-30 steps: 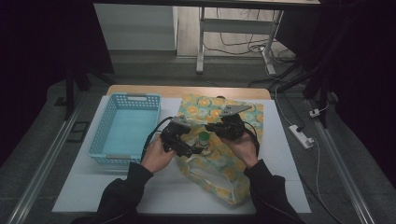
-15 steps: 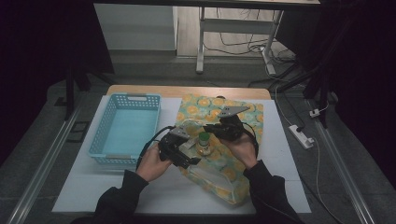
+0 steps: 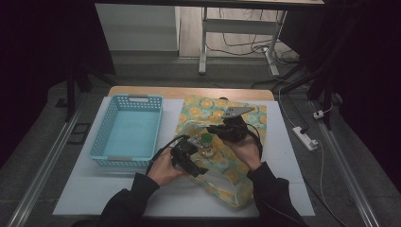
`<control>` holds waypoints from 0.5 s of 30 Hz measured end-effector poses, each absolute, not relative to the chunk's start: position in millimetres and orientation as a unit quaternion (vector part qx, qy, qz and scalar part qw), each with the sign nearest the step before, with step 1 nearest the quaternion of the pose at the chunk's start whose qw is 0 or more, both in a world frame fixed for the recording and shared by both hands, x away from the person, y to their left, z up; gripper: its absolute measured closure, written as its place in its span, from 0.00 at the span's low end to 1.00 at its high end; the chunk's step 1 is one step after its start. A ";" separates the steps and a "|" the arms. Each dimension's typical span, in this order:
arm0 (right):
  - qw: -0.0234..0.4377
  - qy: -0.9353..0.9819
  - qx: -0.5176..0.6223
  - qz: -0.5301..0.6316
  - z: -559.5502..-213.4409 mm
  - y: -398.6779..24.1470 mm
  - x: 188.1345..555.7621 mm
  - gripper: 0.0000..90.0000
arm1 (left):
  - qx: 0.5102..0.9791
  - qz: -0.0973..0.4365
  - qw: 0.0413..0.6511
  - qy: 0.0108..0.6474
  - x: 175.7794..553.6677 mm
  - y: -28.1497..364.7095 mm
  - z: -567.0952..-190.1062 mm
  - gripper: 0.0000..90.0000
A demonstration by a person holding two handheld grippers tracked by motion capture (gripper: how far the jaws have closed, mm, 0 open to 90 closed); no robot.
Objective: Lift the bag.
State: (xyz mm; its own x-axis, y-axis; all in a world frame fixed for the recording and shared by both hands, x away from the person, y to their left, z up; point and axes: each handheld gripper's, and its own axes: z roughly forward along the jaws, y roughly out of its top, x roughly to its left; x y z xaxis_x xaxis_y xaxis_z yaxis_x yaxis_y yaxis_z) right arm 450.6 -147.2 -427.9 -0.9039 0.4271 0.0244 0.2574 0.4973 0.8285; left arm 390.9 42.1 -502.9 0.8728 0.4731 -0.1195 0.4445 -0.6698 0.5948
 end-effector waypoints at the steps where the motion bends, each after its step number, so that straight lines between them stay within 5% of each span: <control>1: 0.092 0.860 0.199 0.460 -427.9 -147.4 450.5 1.00 | 0.916 0.023 0.315 0.249 390.6 41.1 -505.0 0.08; 7: 0.091 0.862 0.200 0.458 -429.5 -147.0 450.9 1.00 | 0.924 0.033 0.294 0.241 389.0 41.5 -511.9 0.32; 15: 0.090 0.862 0.203 0.456 -431.5 -147.6 452.3 1.00 | 0.935 0.025 0.266 0.232 386.3 44.4 -514.0 0.79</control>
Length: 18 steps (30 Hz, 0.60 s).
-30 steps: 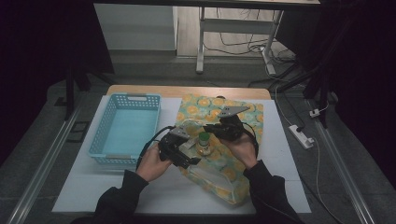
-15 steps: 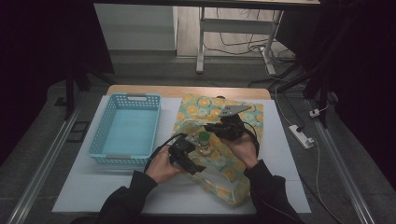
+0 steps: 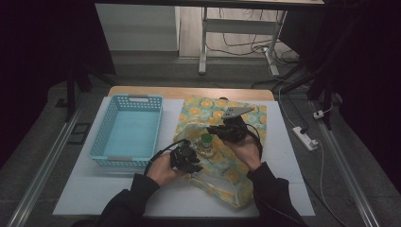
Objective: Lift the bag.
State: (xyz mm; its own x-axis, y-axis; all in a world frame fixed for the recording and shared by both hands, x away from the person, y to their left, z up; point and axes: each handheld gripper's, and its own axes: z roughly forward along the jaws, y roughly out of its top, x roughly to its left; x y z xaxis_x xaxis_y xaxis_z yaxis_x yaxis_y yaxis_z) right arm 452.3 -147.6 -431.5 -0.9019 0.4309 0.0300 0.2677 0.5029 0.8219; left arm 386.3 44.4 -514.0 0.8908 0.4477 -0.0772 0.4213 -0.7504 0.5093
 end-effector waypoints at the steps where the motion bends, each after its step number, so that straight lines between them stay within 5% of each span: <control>1: 0.089 0.862 0.202 0.456 -431.9 -147.4 452.4 1.00 | 0.935 0.025 0.265 0.233 386.0 44.4 -514.6 0.86; 5: 0.089 0.863 0.202 0.455 -431.8 -147.5 452.5 1.00 | 0.931 0.017 0.271 0.243 386.7 45.7 -513.6 0.97; 18: 0.087 0.862 0.203 0.457 -429.1 -149.6 452.8 1.00 | 0.907 -0.013 0.320 0.274 386.0 54.4 -494.3 0.98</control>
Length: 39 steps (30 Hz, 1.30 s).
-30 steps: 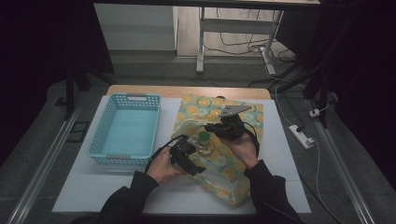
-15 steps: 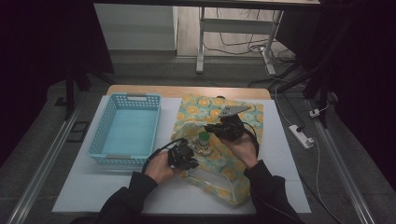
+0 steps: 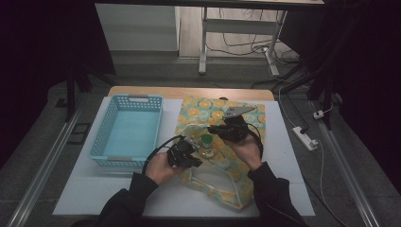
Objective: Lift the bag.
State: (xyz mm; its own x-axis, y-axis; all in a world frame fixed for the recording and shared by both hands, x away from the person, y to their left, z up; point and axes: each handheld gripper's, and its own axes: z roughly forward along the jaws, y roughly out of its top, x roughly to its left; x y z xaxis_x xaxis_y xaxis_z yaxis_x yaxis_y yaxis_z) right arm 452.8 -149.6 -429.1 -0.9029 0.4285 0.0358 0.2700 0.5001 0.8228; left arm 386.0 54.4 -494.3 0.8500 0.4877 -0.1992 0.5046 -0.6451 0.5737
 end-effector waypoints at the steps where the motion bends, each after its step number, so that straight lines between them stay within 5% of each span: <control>1: 0.087 0.862 0.203 0.456 -429.0 -149.5 452.8 1.00 | 0.907 -0.013 0.321 0.273 385.8 54.4 -493.5 0.98; 39: 0.066 0.865 0.193 0.458 -404.5 -145.1 452.2 1.00 | 0.874 -0.022 0.382 0.299 390.1 80.4 -443.9 0.99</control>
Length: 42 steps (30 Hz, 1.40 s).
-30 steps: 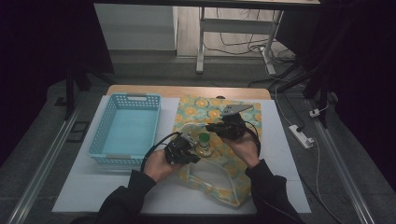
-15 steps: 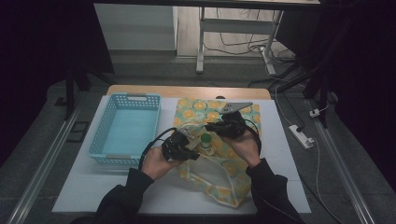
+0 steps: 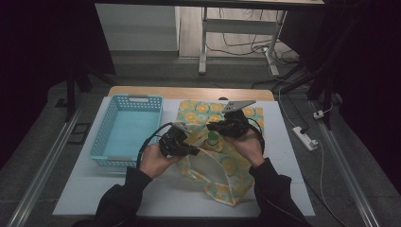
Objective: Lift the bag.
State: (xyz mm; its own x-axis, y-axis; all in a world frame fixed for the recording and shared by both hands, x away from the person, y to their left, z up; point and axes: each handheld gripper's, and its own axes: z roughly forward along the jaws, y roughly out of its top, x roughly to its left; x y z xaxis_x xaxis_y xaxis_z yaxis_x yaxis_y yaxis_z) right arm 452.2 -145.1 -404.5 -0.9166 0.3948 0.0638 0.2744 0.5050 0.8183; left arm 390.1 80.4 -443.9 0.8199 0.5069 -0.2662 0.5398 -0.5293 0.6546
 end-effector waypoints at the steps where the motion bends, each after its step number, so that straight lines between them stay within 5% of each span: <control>1: 0.065 0.865 0.191 0.460 -403.0 -144.6 451.7 1.00 | 0.873 -0.022 0.383 0.300 390.9 81.6 -442.3 0.99; 42: 0.072 0.865 0.135 0.478 -337.7 -124.4 435.6 1.00 | 0.830 -0.004 0.464 0.311 419.4 133.2 -336.3 0.99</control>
State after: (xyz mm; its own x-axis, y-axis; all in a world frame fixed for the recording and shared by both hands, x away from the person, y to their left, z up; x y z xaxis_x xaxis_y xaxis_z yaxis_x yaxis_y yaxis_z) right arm 435.6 -124.4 -337.7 -0.9533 0.3021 0.0051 0.1648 0.5058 0.8468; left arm 419.4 133.2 -336.3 0.8069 0.5119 -0.2946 0.5192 -0.3770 0.7670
